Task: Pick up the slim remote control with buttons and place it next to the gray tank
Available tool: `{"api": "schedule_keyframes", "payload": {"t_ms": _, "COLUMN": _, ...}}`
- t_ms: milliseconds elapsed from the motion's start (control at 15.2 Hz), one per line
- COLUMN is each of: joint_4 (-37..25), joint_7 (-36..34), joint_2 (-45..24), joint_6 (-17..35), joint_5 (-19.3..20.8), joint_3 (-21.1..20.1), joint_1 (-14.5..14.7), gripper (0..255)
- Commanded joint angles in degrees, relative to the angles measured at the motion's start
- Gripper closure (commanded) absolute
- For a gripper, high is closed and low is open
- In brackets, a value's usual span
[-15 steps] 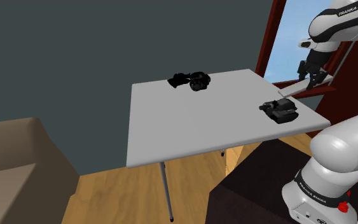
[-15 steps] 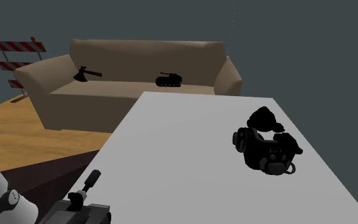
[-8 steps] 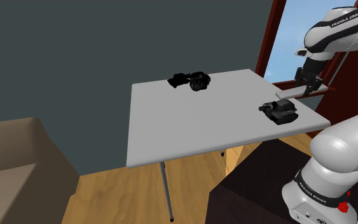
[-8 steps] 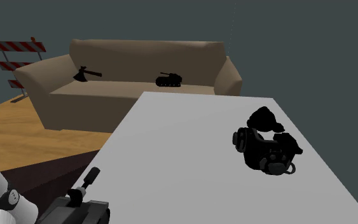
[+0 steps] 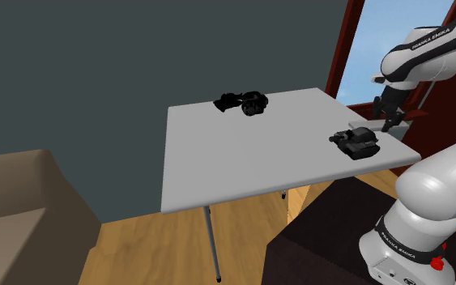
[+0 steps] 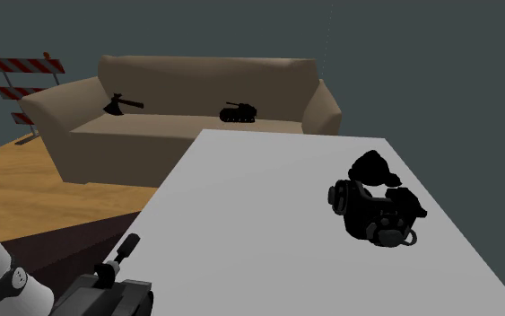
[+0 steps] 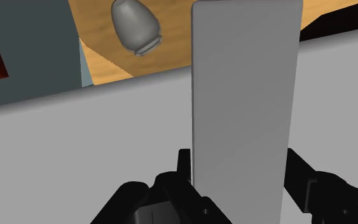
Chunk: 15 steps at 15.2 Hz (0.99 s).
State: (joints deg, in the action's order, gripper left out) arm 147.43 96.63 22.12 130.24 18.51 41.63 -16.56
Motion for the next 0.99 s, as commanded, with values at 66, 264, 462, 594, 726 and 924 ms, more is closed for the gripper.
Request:
{"api": "schedule_keyframes", "payload": {"t_ms": 66, "joint_4": 1.2, "joint_7": 0.5, "joint_2": -2.0, "joint_6": 2.9, "joint_5": -0.5, "joint_3": 1.1, "joint_1": 0.6, "gripper": 255}}
{"api": "schedule_keyframes", "payload": {"t_ms": 264, "joint_4": 1.7, "joint_7": 0.8, "joint_2": -2.9, "joint_6": 4.3, "joint_5": -0.8, "joint_3": 1.6, "joint_1": 0.8, "gripper": 255}}
{"api": "schedule_keyframes", "payload": {"t_ms": 462, "joint_4": 1.7, "joint_7": 0.8, "joint_2": -3.0, "joint_6": 4.3, "joint_5": -0.8, "joint_3": 1.6, "joint_1": 0.8, "gripper": 255}}
{"api": "schedule_keyframes", "payload": {"t_ms": 594, "joint_4": 1.7, "joint_7": 0.8, "joint_2": -3.0, "joint_6": 4.3, "joint_5": -0.8, "joint_3": 1.6, "joint_1": 0.8, "gripper": 255}}
{"api": "schedule_keyframes", "payload": {"t_ms": 726, "joint_4": 1.7, "joint_7": 0.8, "joint_2": -3.0, "joint_6": 4.3, "joint_5": -0.8, "joint_3": 1.6, "joint_1": 0.8, "gripper": 0}}
{"api": "schedule_keyframes", "payload": {"t_ms": 924, "joint_4": 1.7, "joint_7": 0.8, "joint_2": -3.0, "joint_6": 4.3, "joint_5": -0.8, "joint_3": 1.6, "joint_1": 0.8, "gripper": 0}}
